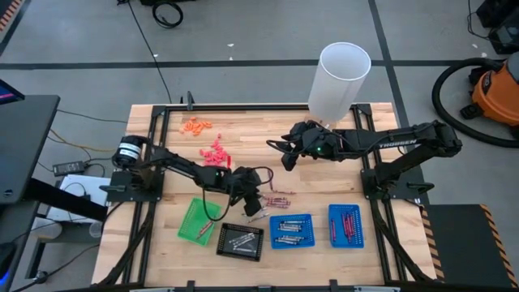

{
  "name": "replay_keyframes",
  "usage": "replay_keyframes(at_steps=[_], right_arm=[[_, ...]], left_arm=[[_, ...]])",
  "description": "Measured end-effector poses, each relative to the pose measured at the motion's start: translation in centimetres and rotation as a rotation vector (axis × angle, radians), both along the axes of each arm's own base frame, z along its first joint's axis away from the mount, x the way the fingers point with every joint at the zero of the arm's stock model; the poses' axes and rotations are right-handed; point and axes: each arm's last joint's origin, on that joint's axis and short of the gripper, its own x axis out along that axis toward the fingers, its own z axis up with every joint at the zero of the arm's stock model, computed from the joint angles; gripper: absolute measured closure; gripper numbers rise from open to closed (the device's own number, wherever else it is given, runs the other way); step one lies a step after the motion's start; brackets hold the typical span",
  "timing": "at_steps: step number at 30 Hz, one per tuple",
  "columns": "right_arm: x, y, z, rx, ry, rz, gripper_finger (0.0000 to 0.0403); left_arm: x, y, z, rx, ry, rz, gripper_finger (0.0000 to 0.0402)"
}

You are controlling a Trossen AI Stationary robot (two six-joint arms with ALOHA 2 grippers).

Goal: Sort crayons
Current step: Put the white crayon into the black basket

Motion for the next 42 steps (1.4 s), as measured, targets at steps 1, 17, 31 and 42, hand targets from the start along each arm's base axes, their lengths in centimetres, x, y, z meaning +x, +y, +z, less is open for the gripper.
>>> replay_keyframes(at_steps=[1, 17, 31, 42], right_arm=[[0.0, 0.0, 0.0, 0.0, 0.0, -0.001, 0.0233], [0.0, 0.0, 0.0, -0.01, -0.002, 0.003, 0.0233], [0.0, 0.0, 0.1, -0.008, -0.003, 0.002, 0.0233], [0.0, 0.0, 0.1, -0.007, -0.004, 0.001, 0.0233]], left_arm=[[0.0, 0.0, -0.3, 0.0, 0.013, 0.002, 0.0276], [0.2, -0.6, -2.7, -0.031, 0.094, -0.019, 0.0277], [-0.5, -1.5, -3.4, 0.088, 0.165, -0.126, 0.0298], [-0.7, -1.7, -3.1, 0.077, 0.157, -0.072, 0.0385]])
